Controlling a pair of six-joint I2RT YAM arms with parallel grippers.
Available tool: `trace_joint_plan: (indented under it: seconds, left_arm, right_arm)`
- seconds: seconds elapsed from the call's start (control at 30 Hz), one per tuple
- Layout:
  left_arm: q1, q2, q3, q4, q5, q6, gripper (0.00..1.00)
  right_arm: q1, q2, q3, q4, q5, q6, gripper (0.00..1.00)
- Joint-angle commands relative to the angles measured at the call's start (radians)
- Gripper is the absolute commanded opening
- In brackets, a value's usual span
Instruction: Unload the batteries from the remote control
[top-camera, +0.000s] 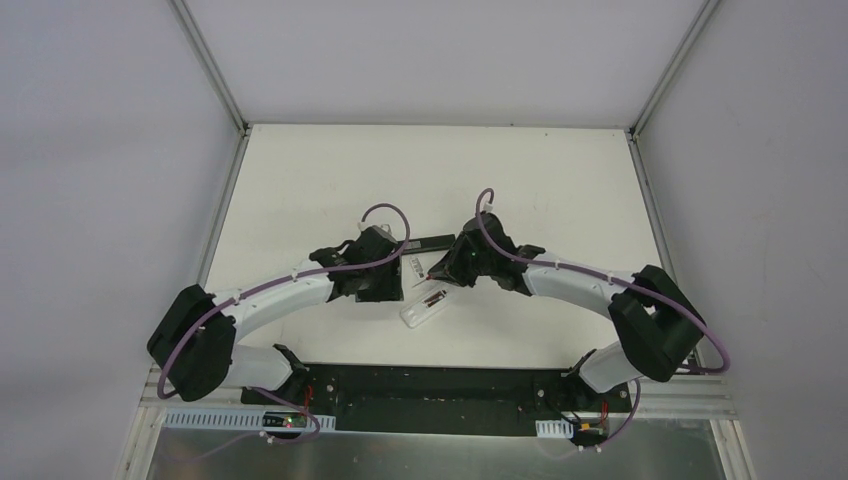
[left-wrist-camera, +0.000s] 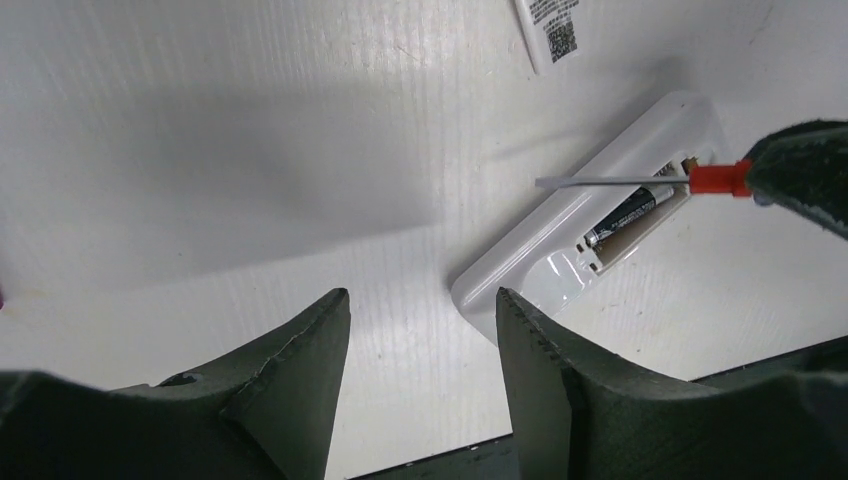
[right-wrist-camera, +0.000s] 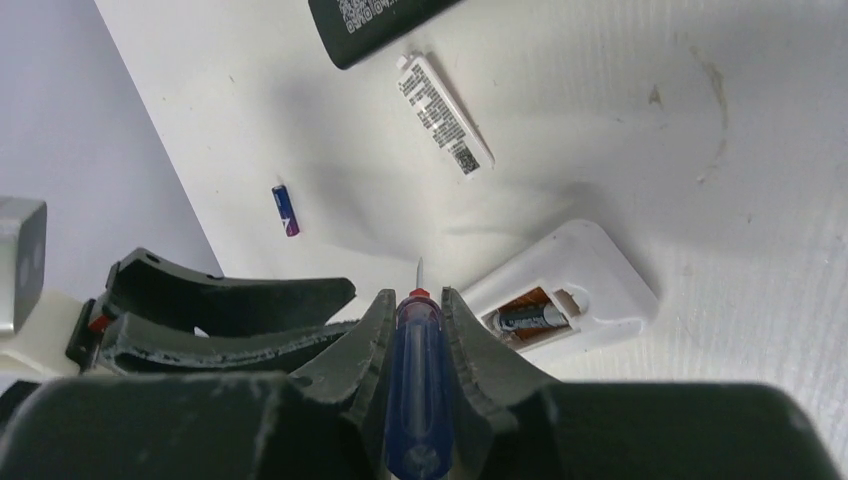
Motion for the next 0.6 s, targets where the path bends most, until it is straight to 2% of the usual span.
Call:
trace_joint_plan:
  seconds: [0.0,0.17,0.4,0.57]
  left_arm:
    - [0.002,-0.063,-0.025,-0.015,0.022,-0.011,0.55]
    - [-0.004,-0.058,-0.019,0.003,0.086,0.042,0.56]
    - [-0.019,0.040,0.020,0.064,0.129,0.080,0.57]
    - [-0.031,0.105,0.065,0.092,0.142,0.110,0.58]
  right_arm:
    - [-0.001,0.025,0.086,-0.041,0.050,-0.050,0.00]
    - [-0.025,-0.059,0.134,-0.184,0.118,-0.119,0.00]
    - [-0.007,-0.225,0.058,-0.322,0.186,-0.104,0.00]
    - [0.006,-0.280,-0.005,-0.346,0.185,-0.067,0.00]
